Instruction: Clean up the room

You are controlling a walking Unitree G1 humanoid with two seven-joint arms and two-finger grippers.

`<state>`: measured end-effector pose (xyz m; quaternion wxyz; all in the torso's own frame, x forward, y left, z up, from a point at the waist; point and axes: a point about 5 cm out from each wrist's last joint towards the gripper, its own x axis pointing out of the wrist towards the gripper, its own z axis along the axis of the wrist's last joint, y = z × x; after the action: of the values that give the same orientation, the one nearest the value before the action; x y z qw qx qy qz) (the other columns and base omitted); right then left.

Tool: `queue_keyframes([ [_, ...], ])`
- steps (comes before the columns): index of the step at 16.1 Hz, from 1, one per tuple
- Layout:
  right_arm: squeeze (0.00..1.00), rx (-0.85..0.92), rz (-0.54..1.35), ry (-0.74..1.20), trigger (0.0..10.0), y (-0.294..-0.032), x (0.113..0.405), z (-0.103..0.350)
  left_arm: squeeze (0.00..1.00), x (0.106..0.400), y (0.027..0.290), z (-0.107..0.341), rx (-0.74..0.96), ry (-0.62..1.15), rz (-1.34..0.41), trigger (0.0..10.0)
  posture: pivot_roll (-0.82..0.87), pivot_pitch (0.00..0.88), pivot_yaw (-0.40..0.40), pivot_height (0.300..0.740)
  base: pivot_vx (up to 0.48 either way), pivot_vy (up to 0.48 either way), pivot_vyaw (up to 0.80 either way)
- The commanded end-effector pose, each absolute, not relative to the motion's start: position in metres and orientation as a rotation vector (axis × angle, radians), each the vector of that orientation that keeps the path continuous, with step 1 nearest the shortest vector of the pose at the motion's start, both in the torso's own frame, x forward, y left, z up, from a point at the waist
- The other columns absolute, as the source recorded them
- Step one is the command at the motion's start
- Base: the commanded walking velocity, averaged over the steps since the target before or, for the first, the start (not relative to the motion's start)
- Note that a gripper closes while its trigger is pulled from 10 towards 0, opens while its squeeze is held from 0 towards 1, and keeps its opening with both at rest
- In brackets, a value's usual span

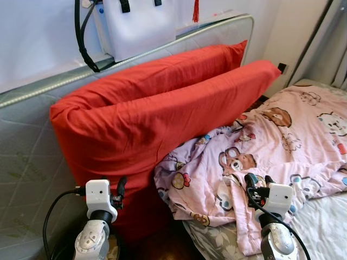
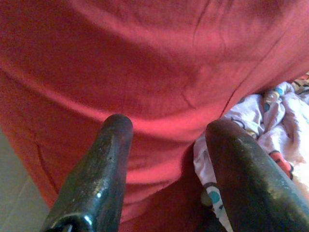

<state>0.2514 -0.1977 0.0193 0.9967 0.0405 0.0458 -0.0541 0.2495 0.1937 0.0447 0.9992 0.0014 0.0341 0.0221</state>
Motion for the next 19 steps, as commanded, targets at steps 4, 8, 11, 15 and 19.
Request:
queue_keyframes([
  [4, 0.00, 0.078, -0.110, 0.109, 10.0, -0.1958, 0.2521, 0.0206, 0.00, 0.2508, 0.1960, 0.0505, 0.011, 0.059, 0.041, 10.0, -0.04, 0.000, 0.029, 0.695, 0.000, 0.000, 0.00],
  [8, 0.00, 0.082, -0.120, 0.085, 10.0, -0.1962, 0.2517, 0.0218, 0.00, 0.2529, 0.1954, 0.0515, 0.011, 0.058, 0.037, 10.0, -0.04, 0.000, 0.034, 0.680, 0.000, 0.000, 0.00],
  [11, 0.00, 0.075, -0.123, 0.100, 10.0, -0.1968, 0.2531, 0.0220, 0.00, 0.2549, 0.1961, 0.0533, 0.011, 0.054, 0.042, 10.0, -0.03, 0.000, 0.030, 0.680, 0.000, 0.000, 0.00],
  [15, 0.00, 0.070, -0.117, 0.110, 10.0, -0.1947, 0.2545, 0.0215, 0.00, 0.2545, 0.1956, 0.0534, 0.007, 0.054, 0.048, 10.0, -0.02, 0.000, 0.023, 0.680, 0.000, 0.000, 0.00],
  [19, 0.00, 0.061, -0.101, 0.105, 10.0, -0.1914, 0.2561, 0.0221, 0.00, 0.2541, 0.1940, 0.0527, 0.004, 0.056, 0.050, 10.0, -0.02, 0.000, 0.016, 0.670, 0.000, 0.000, 0.00],
])
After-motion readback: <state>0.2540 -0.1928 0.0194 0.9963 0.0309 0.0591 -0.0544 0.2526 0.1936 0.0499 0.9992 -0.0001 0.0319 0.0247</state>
